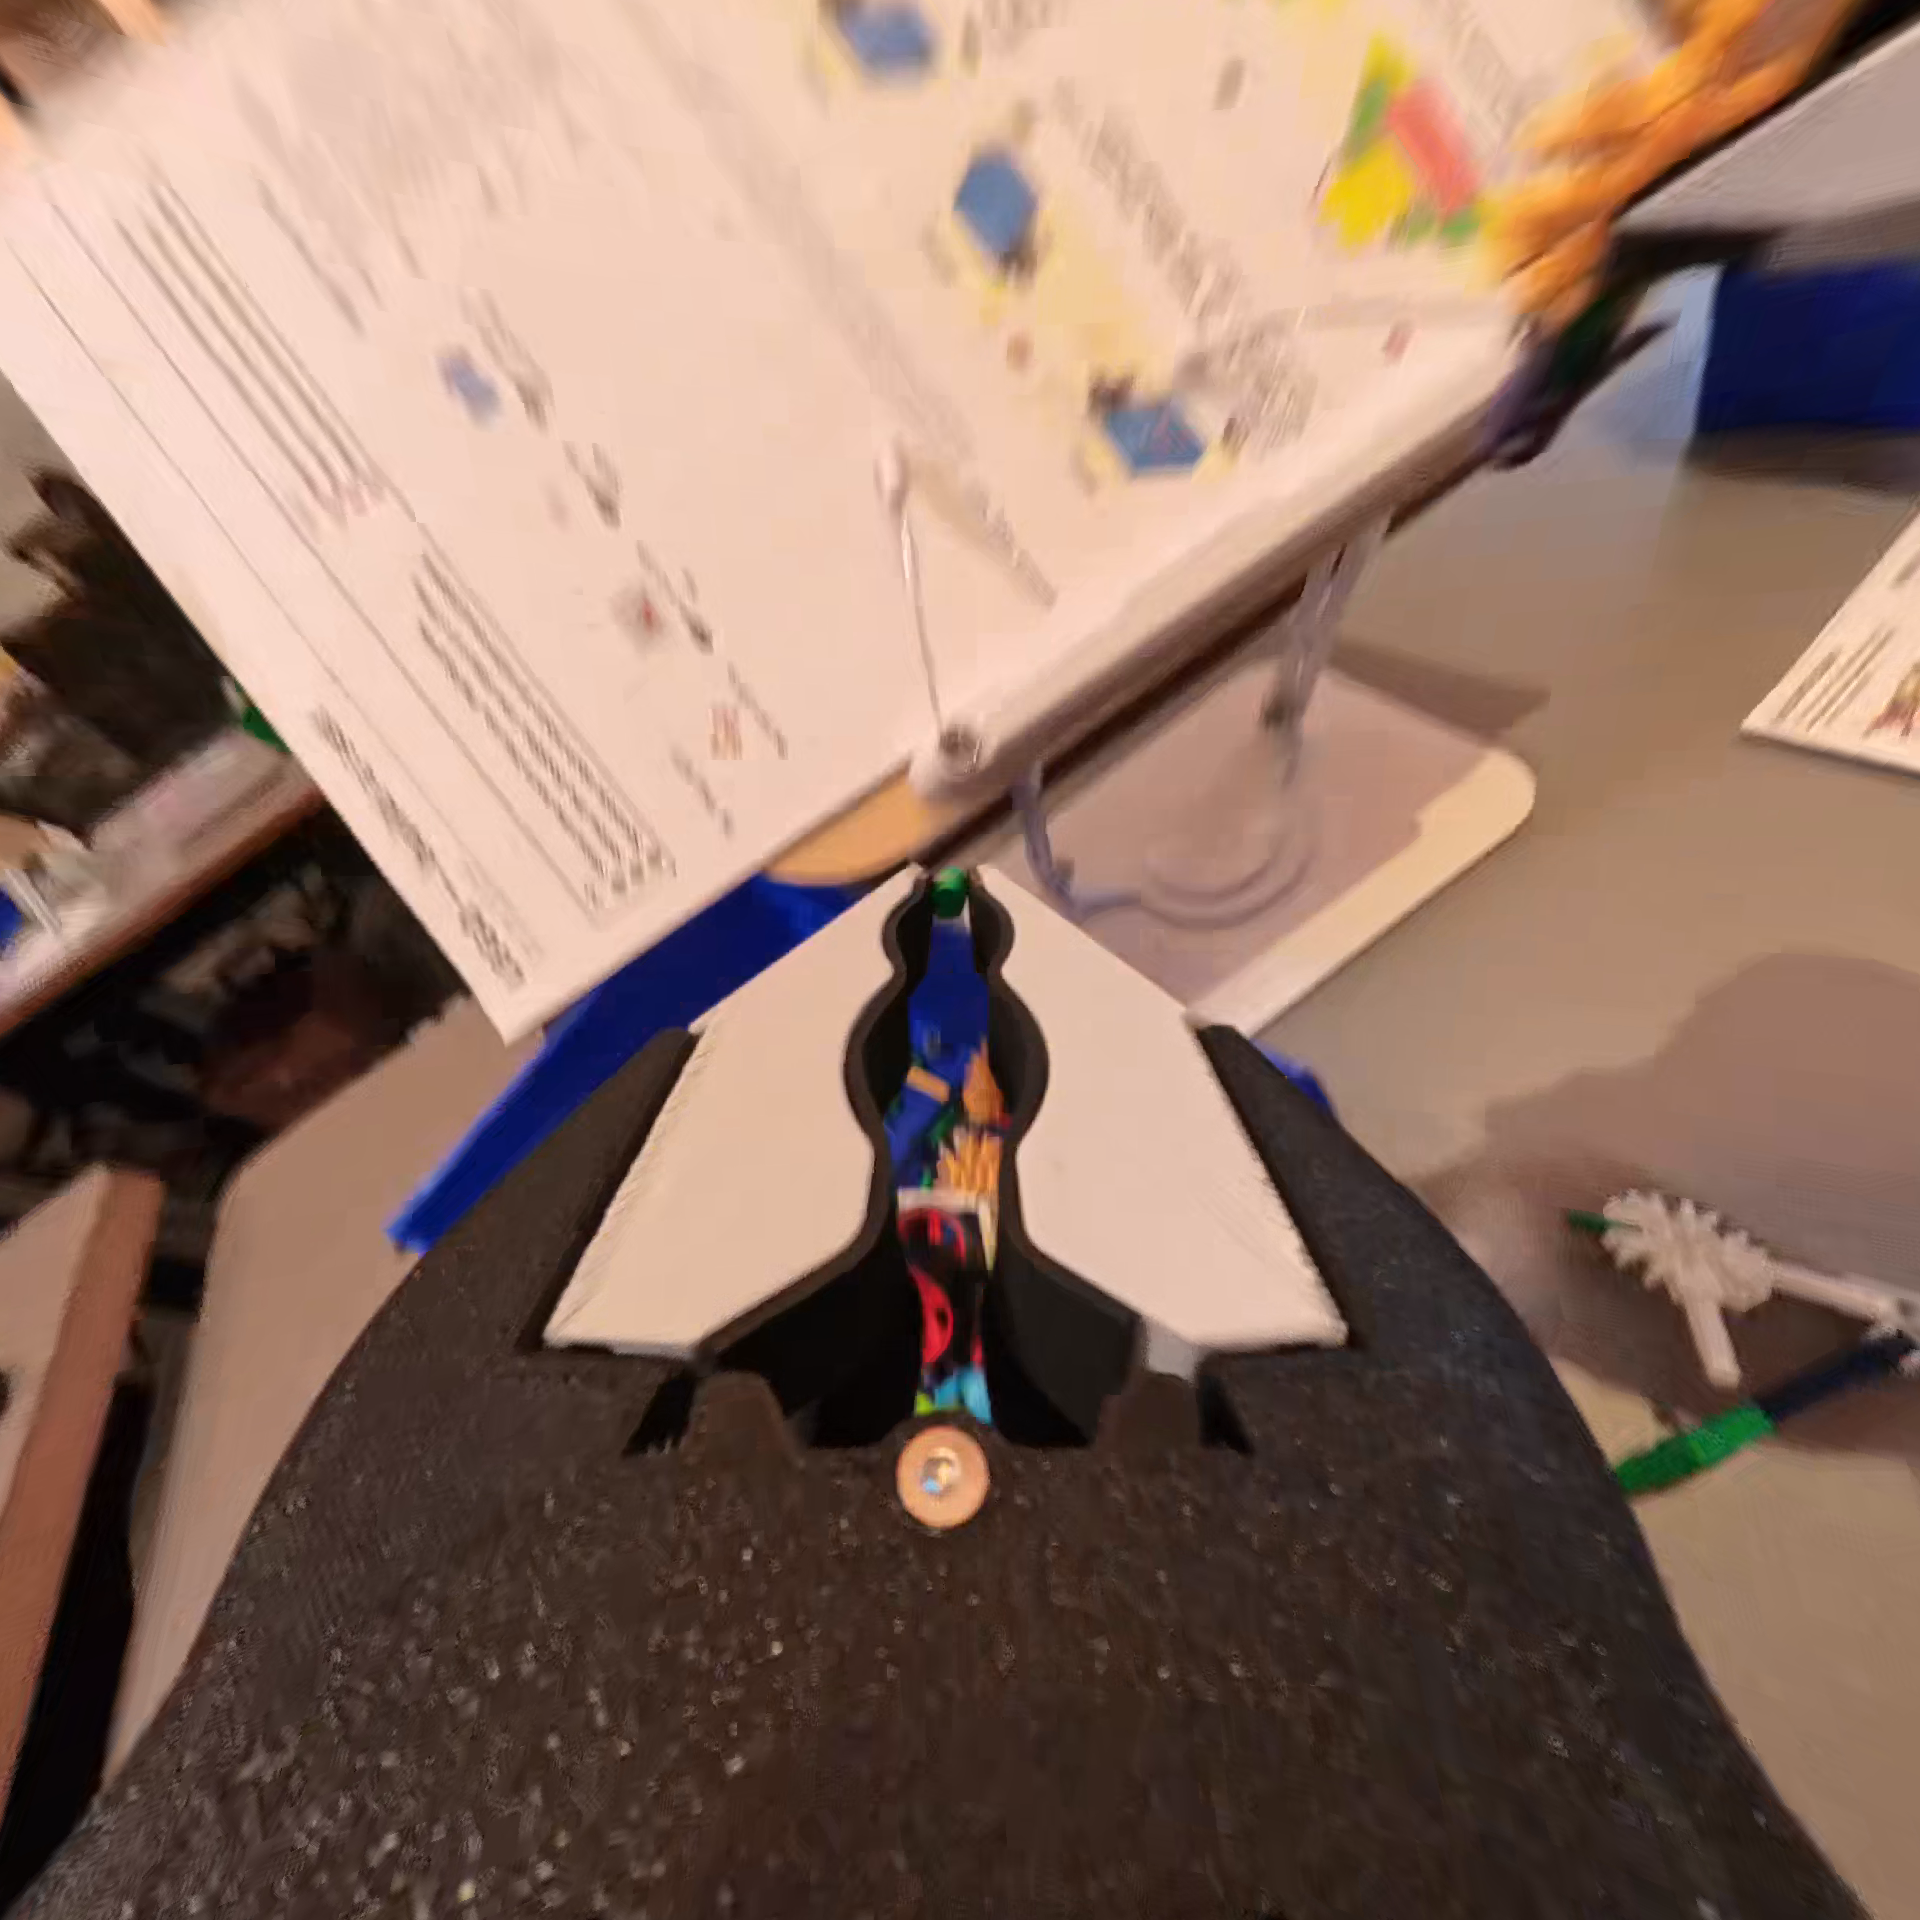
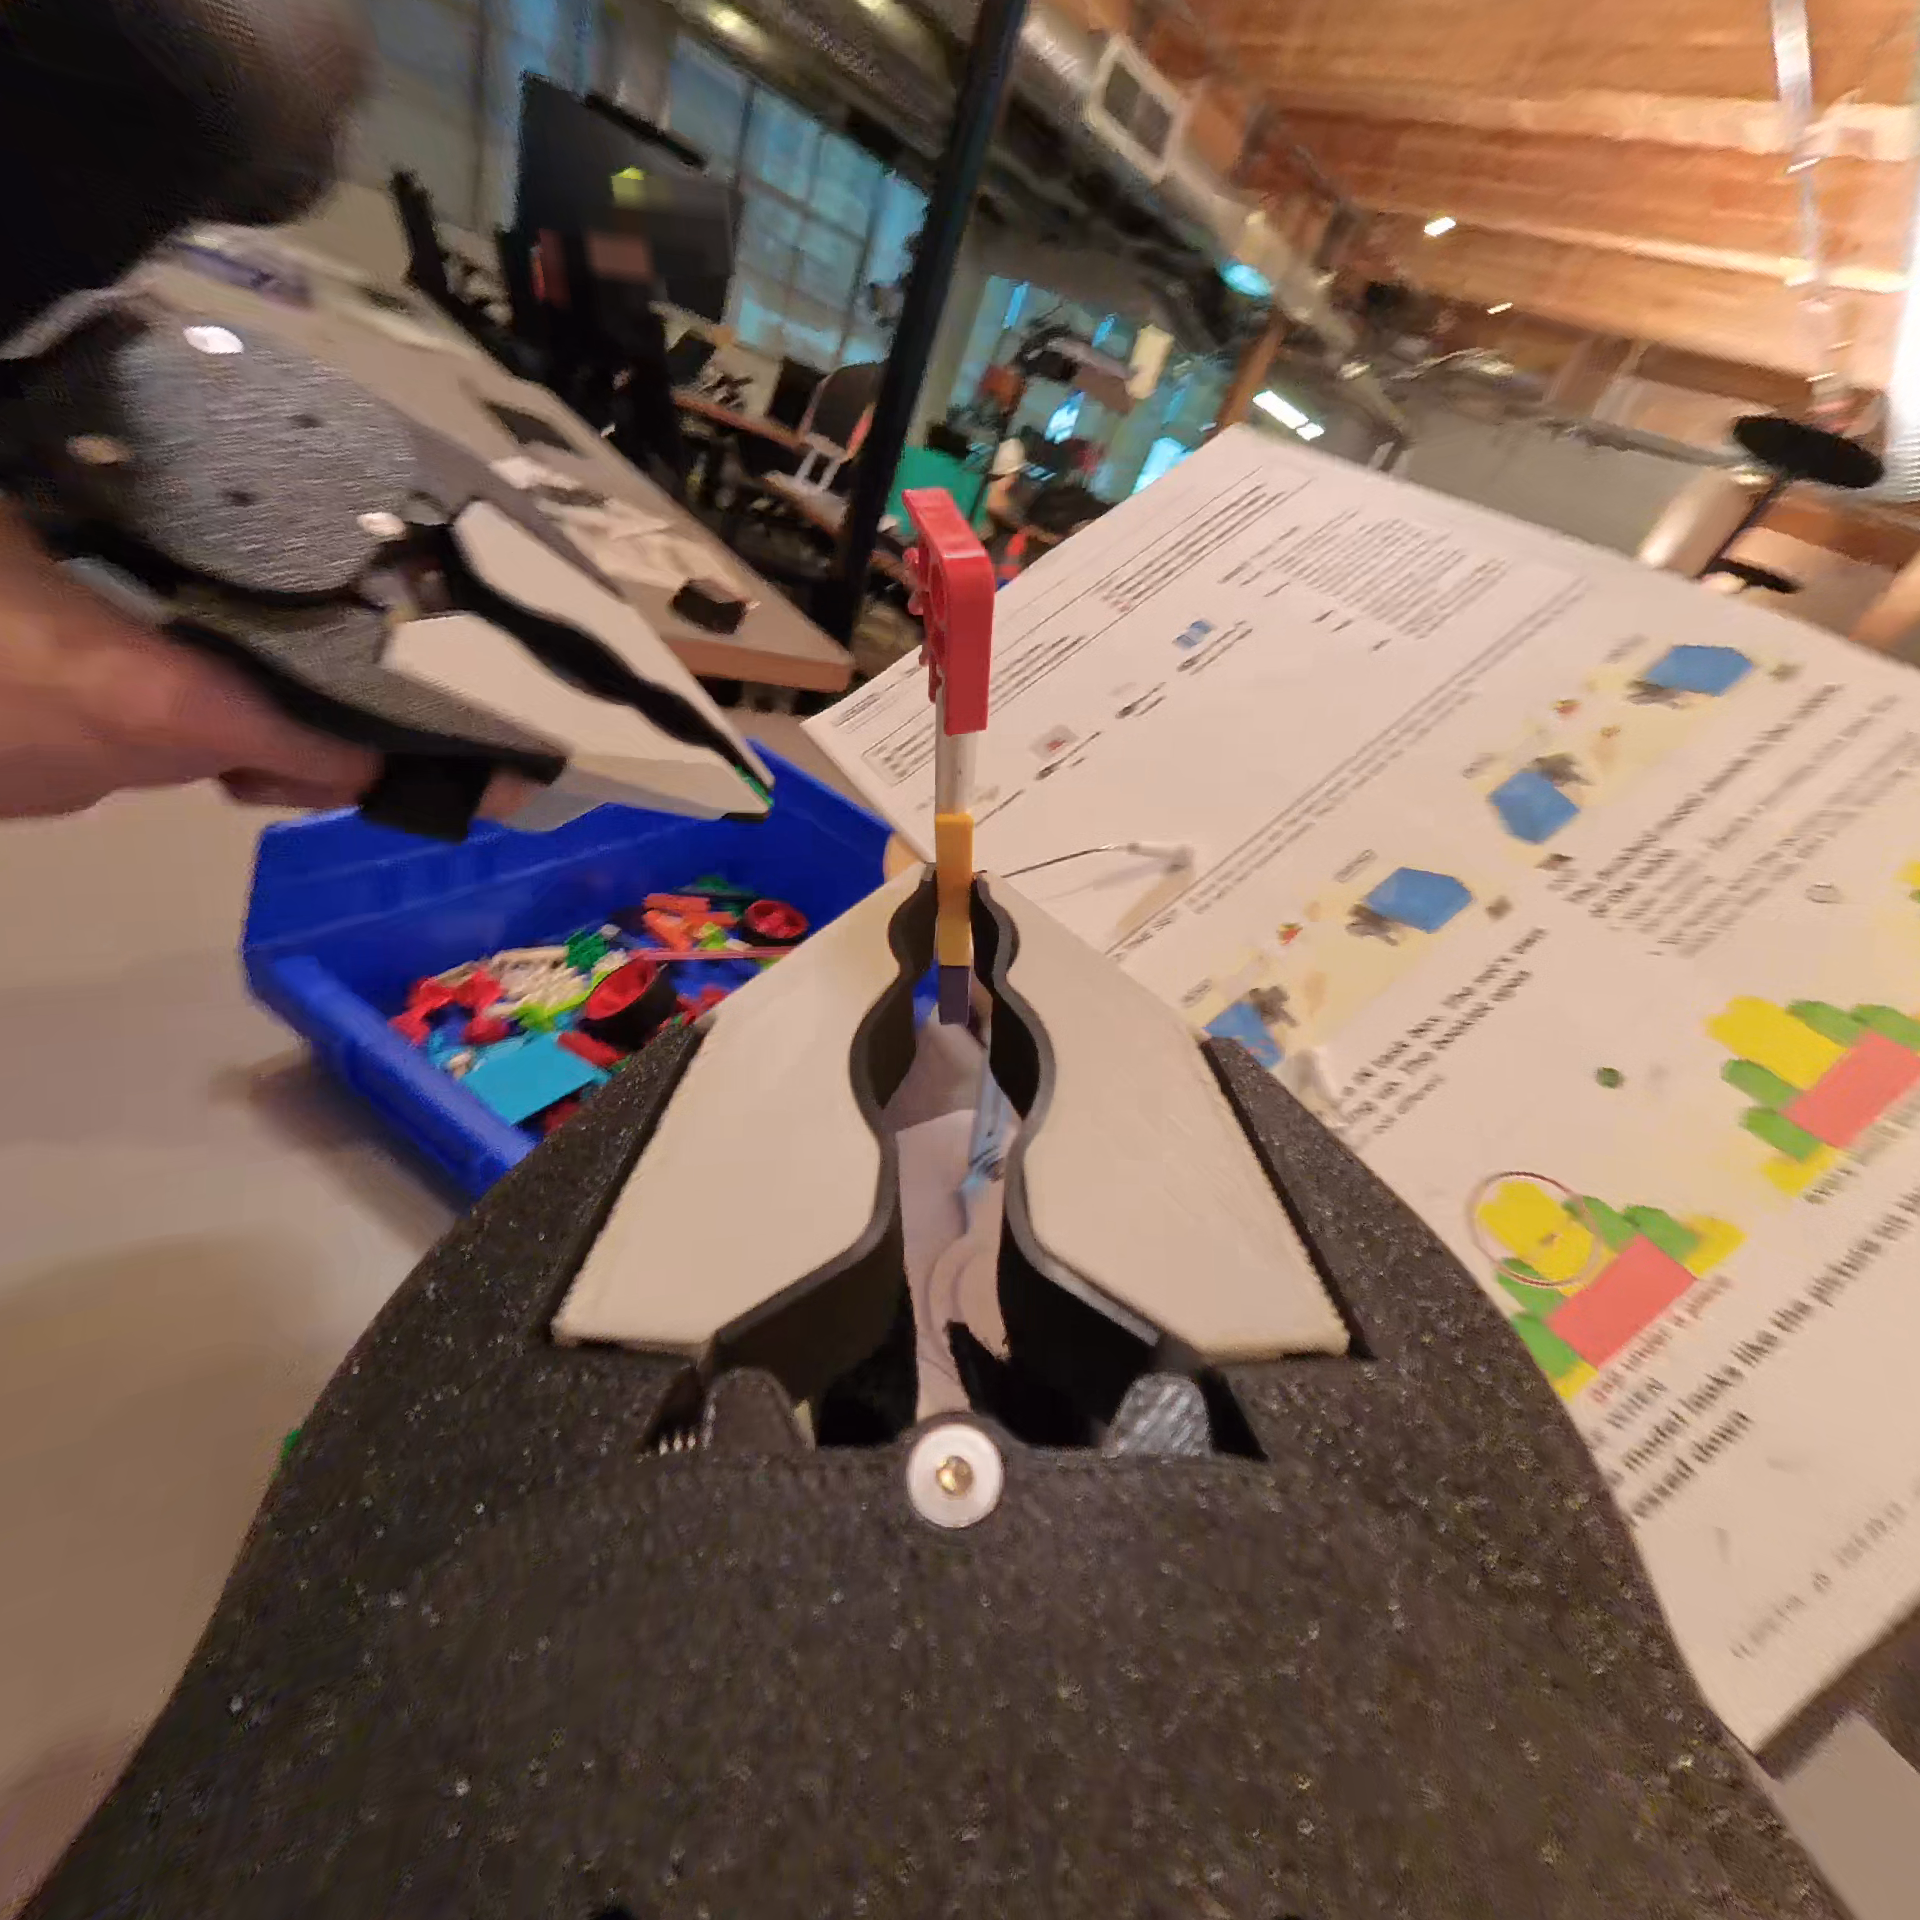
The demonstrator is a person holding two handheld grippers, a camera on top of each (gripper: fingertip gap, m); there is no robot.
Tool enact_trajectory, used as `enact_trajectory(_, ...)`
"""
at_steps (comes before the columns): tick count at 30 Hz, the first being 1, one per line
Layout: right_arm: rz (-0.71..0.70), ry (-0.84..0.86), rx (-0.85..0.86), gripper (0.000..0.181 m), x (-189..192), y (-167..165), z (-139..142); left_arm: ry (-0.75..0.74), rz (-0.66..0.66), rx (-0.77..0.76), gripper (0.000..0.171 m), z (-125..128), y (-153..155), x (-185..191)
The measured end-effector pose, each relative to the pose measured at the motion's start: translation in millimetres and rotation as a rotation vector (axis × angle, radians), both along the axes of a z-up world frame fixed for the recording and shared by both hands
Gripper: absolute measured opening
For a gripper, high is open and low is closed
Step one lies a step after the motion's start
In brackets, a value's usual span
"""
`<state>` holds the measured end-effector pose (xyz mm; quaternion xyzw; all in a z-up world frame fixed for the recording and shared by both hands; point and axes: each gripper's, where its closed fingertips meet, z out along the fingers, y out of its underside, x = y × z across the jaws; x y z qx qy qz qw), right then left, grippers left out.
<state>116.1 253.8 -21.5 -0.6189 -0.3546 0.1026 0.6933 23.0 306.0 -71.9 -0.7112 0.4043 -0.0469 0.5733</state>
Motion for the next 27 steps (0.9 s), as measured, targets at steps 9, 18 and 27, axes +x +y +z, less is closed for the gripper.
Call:
enact_trajectory(9, 0.215, -0.047, -0.205, 0.004, -12.4, -10.4, -36.4, -0.06, -0.044, -0.068, 0.047, -20.7, 16.3, -5.7)
enact_trajectory(18, 0.441, -0.192, -0.334, 0.004, -18.5, -48.2, -65.6, -0.312, -0.729, 0.043, 0.044, 47.4, -109.8, 71.6)
enact_trajectory(27, 0.497, -0.191, -0.385, 0.003, -24.3, -58.5, -68.1, -0.158, -0.713, 0.207, 0.007, 37.9, -114.5, 88.2)
